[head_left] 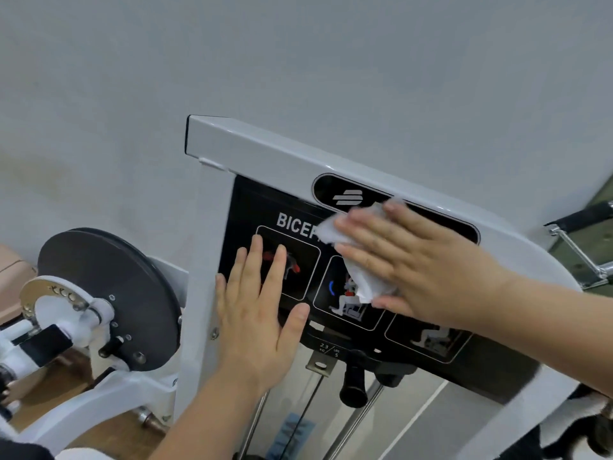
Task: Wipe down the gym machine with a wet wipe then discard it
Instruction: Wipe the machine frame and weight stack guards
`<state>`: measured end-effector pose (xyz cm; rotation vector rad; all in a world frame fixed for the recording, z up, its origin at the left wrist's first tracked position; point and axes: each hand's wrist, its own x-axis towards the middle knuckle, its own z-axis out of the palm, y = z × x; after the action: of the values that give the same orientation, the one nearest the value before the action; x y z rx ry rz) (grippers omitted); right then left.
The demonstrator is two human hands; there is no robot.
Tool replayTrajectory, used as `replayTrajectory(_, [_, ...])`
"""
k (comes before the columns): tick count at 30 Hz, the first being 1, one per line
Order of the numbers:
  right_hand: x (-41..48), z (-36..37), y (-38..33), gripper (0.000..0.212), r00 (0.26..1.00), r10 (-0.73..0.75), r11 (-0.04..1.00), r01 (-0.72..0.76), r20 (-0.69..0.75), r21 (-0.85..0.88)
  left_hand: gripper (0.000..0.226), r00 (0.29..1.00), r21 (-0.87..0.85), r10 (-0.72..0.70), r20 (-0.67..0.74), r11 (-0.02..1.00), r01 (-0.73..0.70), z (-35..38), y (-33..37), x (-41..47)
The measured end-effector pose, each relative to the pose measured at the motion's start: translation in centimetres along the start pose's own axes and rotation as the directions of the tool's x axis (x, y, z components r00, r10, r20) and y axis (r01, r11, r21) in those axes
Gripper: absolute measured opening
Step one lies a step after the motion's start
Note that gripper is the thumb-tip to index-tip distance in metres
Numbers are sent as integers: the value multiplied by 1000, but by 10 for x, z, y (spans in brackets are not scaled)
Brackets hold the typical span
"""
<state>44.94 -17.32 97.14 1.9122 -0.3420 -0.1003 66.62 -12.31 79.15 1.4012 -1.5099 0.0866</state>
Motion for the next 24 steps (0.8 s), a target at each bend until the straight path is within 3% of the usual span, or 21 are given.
replayTrajectory(5, [-10, 7, -13, 85, 991, 132, 991, -132, -17, -28, 73, 1000, -2, -2, -20, 1000, 2, 11, 22, -6])
replayTrajectory(10, [-74, 35, -66, 79, 975, -179, 983, 181, 129, -4, 70, 1000, 4, 0, -24, 1000, 0, 22, 40, -22])
replayTrajectory(12, [-96, 40, -64, 85, 969, -209, 977, 213, 133, -17, 70, 999, 13, -13, -30, 1000, 14, 25, 52, -26])
replayTrajectory(18, [-114, 19, 11, 90, 997, 35, 997, -40, -75, -61, 74, 999, 7, 7, -48, 1000, -7, 36, 107, -23])
replayTrajectory(22, [-141, 21, 5, 87, 997, 71, 997, -72, -32, -30, 74, 999, 64, -34, -28, 997, 36, 55, 146, -34])
replayTrajectory(24, [-168, 33, -21, 85, 999, -15, 1000, 14, 36, 9, 74, 998, 76, -58, -4, 995, 58, 66, 163, -46])
